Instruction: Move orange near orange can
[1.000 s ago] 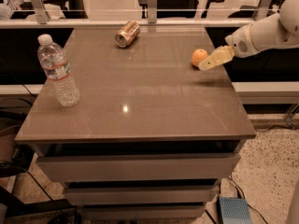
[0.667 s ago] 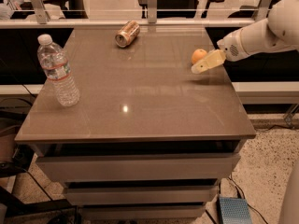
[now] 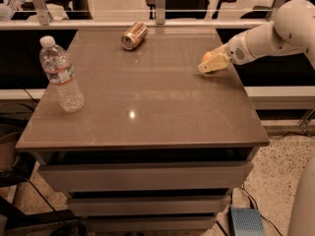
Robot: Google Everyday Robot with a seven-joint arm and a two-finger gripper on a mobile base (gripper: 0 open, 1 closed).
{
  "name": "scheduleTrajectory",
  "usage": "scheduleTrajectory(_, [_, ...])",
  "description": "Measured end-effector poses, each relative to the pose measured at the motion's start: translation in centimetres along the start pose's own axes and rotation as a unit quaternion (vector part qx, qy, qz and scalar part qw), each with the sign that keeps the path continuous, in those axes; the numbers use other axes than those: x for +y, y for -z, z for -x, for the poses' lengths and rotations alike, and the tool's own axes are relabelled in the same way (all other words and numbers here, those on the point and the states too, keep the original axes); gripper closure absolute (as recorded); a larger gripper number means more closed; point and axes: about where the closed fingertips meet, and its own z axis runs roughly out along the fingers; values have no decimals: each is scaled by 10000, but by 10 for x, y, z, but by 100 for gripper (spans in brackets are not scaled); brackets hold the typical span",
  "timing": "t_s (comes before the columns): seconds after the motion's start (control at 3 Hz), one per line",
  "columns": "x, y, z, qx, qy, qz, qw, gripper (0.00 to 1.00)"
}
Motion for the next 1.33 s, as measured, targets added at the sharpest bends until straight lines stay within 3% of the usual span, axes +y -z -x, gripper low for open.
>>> scheduleTrajectory(0.33, [1, 6, 10, -54, 110, -13, 9999, 62])
scheduleTrajectory(0.67, [9, 10, 35, -258, 237, 55, 9994, 86])
scheduleTrajectory(1.0, [10, 7, 34, -249, 233, 80, 9994, 100])
scheduleTrajectory(1.33, [10, 6, 34, -249, 235, 87, 9994, 100])
